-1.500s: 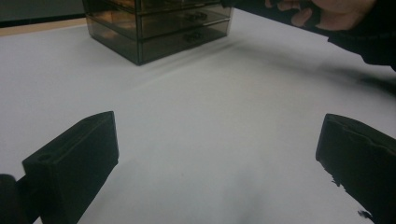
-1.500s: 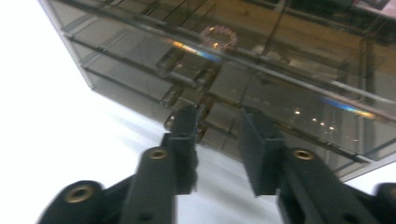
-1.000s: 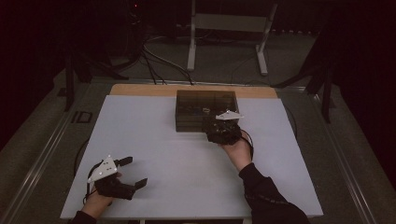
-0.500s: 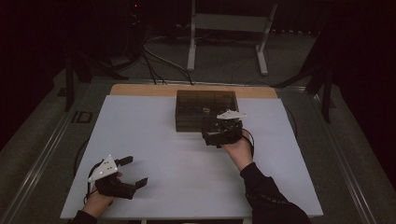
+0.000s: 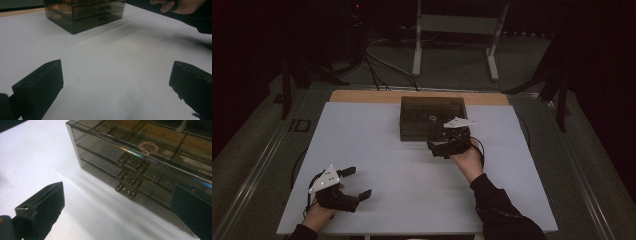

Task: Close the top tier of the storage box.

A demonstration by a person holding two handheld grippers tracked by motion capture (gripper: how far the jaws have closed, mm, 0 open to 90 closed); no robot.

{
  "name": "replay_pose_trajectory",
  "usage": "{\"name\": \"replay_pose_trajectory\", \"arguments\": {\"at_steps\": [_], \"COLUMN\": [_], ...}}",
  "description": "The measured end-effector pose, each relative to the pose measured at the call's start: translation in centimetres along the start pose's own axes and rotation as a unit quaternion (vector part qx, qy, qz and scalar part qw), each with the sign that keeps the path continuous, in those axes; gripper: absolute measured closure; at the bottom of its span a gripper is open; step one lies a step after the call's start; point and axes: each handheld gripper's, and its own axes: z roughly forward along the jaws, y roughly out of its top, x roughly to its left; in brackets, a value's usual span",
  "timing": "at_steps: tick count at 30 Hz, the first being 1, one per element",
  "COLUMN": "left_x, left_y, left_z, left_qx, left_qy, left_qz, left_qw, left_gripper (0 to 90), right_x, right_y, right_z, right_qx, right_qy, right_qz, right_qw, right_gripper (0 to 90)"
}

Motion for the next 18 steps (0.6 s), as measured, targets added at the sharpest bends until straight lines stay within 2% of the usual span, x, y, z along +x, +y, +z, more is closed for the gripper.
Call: {"name": "replay_pose_trajectory", "arguments": {"at_steps": [11, 16, 18], "left_x": [0.0, -0.2, -0.2], "left_y": [-0.2, -0.2, -0.1], "left_z": [-0.6, -0.5, -0.5], "left_qx": [-0.005, -0.003, -0.005], "left_qy": [0.001, -0.002, -0.002], "left_qz": [0.001, 0.005, 0.003], "left_qw": [1.0000, 1.0000, 1.0000], "left_gripper": [0.0, 0.0, 0.0], "right_x": [0.7, 1.4, 1.5], "right_y": [0.4, 0.5, 0.5], "right_z": [-0.4, -0.9, -1.1], "right_qx": [-0.010, -0.017, -0.020], "right_qy": [0.036, 0.066, 0.071], "right_qz": [-0.025, -0.042, -0.051], "right_qw": [0.9990, 0.9968, 0.9960], "right_gripper": [0.0, 0.0, 0.0]}}
